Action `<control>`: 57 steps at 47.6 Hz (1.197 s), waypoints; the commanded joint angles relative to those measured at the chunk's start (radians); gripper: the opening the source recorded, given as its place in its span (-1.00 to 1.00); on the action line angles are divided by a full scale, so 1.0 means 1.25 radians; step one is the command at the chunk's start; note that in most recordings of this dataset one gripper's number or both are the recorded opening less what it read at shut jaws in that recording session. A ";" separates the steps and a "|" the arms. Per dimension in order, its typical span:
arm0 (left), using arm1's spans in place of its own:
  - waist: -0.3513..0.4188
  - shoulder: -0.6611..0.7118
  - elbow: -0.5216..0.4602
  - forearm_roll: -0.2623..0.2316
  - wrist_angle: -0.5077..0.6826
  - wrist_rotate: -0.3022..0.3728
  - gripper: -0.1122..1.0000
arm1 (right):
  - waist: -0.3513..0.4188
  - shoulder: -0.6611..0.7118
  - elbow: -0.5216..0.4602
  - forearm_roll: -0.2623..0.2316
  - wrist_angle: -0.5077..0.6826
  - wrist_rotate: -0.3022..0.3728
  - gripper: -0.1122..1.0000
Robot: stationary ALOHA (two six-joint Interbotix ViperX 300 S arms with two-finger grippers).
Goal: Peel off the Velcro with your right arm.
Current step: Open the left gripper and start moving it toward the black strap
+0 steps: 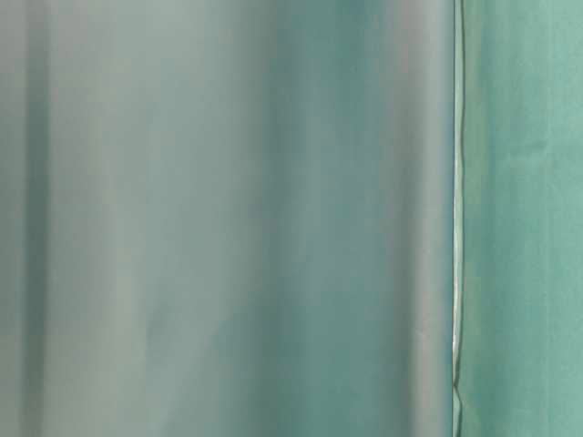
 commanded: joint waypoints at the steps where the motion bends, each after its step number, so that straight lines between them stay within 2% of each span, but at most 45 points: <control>1: -0.013 0.002 -0.002 -0.012 -0.004 -0.007 -0.36 | -0.001 0.004 0.002 0.000 0.000 0.002 -0.36; 3: -0.020 0.002 -0.001 -0.012 -0.004 -0.007 -0.41 | 0.000 0.002 0.005 0.000 0.000 0.001 -0.40; 8: -0.027 0.002 0.001 -0.012 -0.013 -0.007 -0.75 | 0.000 0.000 0.013 0.000 0.000 0.001 -0.76; 12: -0.027 0.004 0.000 -0.013 -0.023 -0.007 -0.80 | -0.001 -0.001 0.016 -0.001 0.000 0.001 -0.92; 16: -0.027 0.012 0.000 -0.015 -0.037 -0.007 -0.80 | 0.000 0.000 0.016 -0.002 0.000 0.001 -0.98; 26: -0.027 0.055 -0.001 -0.015 -0.059 -0.021 -0.79 | -0.004 0.001 0.018 -0.002 0.000 0.001 -0.97; 32: -0.027 0.076 -0.005 -0.015 -0.074 -0.031 -0.78 | -0.004 -0.001 0.022 -0.002 0.000 0.001 -0.79; 35: -0.027 0.081 -0.006 -0.015 -0.083 -0.029 -0.64 | -0.004 -0.001 0.023 -0.001 0.000 0.002 -0.61; 39: -0.027 0.080 -0.006 -0.015 -0.093 -0.029 -0.28 | -0.004 -0.002 0.023 -0.002 0.000 0.002 -0.26; 44: -0.027 0.082 -0.006 -0.015 -0.101 -0.029 0.30 | -0.004 -0.004 0.023 -0.002 0.000 0.001 0.31; 45: -0.027 0.082 -0.007 -0.015 -0.103 -0.029 0.40 | -0.004 -0.002 0.023 -0.002 -0.001 0.002 0.36; 47: -0.027 0.086 -0.007 -0.015 -0.107 -0.029 0.49 | -0.004 -0.002 0.023 -0.002 -0.001 0.002 0.35; 57: -0.027 0.135 -0.027 -0.015 -0.128 -0.029 0.45 | -0.005 0.000 0.023 -0.002 -0.004 0.001 0.34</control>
